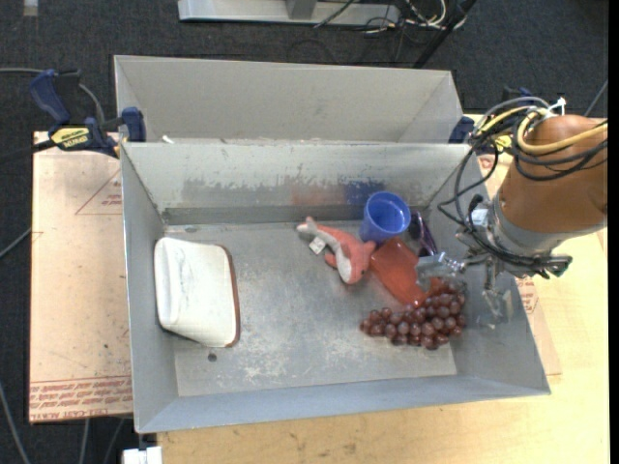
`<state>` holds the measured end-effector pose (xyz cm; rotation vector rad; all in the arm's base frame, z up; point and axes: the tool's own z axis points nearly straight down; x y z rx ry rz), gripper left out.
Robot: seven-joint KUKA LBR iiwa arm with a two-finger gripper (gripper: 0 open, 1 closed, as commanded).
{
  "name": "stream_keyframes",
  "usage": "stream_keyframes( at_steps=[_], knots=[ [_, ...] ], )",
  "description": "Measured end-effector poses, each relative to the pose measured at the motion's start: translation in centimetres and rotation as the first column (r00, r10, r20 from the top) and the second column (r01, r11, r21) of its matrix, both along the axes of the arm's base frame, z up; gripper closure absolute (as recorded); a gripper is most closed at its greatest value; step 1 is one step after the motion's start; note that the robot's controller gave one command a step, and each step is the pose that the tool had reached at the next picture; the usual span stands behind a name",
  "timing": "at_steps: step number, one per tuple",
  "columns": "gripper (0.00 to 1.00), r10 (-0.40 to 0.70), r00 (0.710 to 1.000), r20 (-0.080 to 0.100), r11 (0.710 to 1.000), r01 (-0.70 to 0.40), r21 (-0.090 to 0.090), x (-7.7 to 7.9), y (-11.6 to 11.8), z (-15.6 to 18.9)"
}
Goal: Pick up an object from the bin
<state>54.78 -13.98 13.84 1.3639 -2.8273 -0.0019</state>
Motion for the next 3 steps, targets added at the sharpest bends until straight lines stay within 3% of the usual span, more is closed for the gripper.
stream_keyframes(
  at_steps=[1,3],
  knots=[
    [1.00,0.247,0.969,0.017,0.969,-0.247,0.000,-0.72,0.61,-5.01],
    [1.00,0.248,0.969,0.017,0.969,-0.248,-0.001,-0.71,0.62,-5.00]
  ],
)
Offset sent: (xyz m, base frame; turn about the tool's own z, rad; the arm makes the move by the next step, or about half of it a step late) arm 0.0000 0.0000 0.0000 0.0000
